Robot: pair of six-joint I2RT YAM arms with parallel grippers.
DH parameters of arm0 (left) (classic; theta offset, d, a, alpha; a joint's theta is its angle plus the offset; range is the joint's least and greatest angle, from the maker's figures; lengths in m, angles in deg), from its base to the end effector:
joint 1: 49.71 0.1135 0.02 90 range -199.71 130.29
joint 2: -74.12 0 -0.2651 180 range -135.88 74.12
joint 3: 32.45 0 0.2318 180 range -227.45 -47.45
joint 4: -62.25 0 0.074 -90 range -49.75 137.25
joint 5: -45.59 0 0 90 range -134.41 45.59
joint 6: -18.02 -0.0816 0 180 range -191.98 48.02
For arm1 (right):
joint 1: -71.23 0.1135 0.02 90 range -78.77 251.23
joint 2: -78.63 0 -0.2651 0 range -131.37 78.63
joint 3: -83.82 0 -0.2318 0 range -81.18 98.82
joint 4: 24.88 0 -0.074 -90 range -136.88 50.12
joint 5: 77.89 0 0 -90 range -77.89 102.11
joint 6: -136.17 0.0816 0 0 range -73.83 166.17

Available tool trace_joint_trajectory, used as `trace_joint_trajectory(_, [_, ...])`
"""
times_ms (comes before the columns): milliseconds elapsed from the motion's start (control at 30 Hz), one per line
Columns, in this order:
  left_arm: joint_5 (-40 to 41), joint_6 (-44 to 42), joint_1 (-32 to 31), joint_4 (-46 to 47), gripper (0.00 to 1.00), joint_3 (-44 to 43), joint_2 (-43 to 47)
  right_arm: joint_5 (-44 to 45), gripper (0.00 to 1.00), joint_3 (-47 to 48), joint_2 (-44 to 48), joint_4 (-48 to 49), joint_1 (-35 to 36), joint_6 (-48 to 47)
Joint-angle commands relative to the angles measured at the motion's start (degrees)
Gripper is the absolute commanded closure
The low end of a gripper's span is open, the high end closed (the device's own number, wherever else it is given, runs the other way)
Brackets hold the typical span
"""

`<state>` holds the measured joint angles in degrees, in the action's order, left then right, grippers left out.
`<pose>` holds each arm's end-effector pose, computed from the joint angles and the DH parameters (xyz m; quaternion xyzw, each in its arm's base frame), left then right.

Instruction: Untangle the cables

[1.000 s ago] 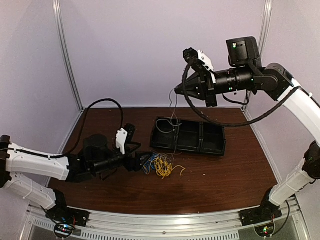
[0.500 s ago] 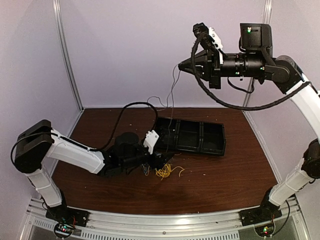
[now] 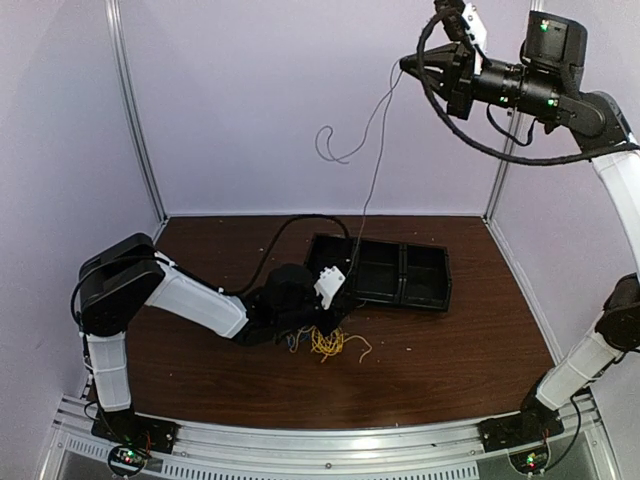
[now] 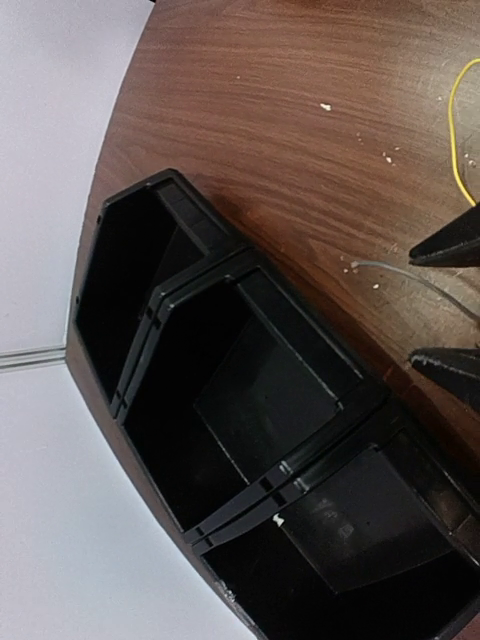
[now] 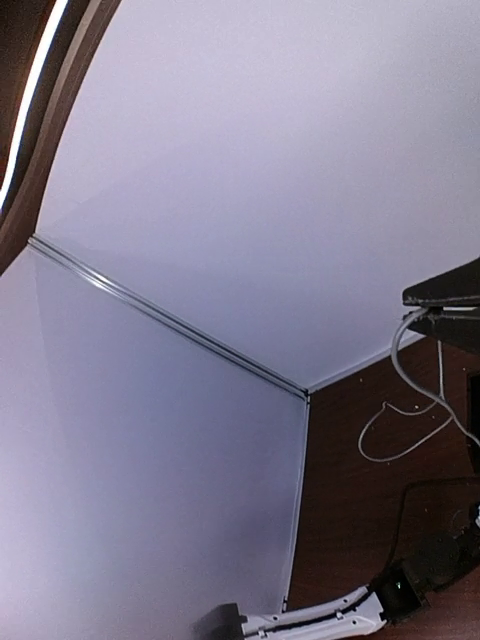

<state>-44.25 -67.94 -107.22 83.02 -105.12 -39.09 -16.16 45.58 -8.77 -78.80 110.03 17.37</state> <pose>0.2403 -0.3770 0.1538 0.3673 0.7309 -0.2933 0.4948 0.2009 0.2111 0.5678 -0.5240 0.4712 0.2314 0.6707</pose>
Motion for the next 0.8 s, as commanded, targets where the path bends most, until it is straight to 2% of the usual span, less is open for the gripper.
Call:
trace_joint_trajectory(0, [-1.4, -0.1, 0.1, -4.7, 0.7, 1.0, -0.4, 4.0, 1.0, 8.2, -1.7, 2.2, -2.9, -2.3])
trace_joint_trajectory(200, [1.3, -0.3, 0.2, -9.2, 0.7, 2.7, 0.6, 2.5, 1.0, 18.5, -2.9, 3.2, -8.3, 1.2])
trace_joint_trajectory(333, [2.4, -1.3, 0.2, -15.0, 0.7, 0.1, 1.6, 1.7, 1.0, 25.0, -3.5, 6.6, -13.9, 4.9])
trace_joint_trajectory(533, [6.1, -2.6, 0.4, -24.7, 0.72, 0.7, 4.6, 2.0, 1.0, 25.8, -2.5, 8.3, -17.9, 7.3])
trace_joint_trajectory(767, [13.0, -0.2, 1.4, -31.2, 0.69, 8.7, 13.9, 7.5, 1.0, 29.2, -2.4, 12.2, -21.7, 6.9])
